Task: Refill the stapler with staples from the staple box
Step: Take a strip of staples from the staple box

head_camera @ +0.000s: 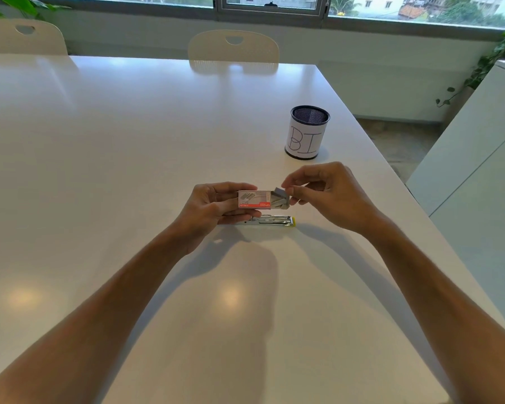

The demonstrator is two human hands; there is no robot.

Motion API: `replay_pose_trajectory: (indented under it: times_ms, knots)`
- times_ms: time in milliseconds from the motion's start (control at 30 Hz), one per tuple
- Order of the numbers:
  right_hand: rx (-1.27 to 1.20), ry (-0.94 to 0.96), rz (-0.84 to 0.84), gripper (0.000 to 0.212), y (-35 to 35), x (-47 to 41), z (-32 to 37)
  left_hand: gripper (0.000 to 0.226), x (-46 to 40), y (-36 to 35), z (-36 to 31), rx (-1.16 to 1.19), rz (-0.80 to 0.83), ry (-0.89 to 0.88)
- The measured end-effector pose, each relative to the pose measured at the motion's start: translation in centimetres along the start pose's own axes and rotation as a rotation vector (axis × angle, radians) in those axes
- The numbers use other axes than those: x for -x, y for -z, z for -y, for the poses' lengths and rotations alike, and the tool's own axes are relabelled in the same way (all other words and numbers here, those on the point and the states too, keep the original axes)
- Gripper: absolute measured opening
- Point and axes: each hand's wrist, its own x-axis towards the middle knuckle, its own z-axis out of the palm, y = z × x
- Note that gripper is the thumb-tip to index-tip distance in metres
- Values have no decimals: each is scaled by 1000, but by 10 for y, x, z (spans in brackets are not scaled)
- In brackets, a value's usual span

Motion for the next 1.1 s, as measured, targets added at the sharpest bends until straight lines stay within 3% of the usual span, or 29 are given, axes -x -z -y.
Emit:
replay_pose_trajectory:
  times_ms: [233,467,667,1100]
  knots:
    - [-348,-181,3,16,5,-4,-2,30,-1,3,0,50,8,-1]
    - [-401,-251,-5,17,3,-3,-8,30,-3,5,0,90,21,13]
    - [-519,-340,-25,34,-4,-3,-12,33,-2,6,-1,76,10,20]
    - [-597,-395,128,10,-11,-1,-10,38,-3,4,0,101,47,44]
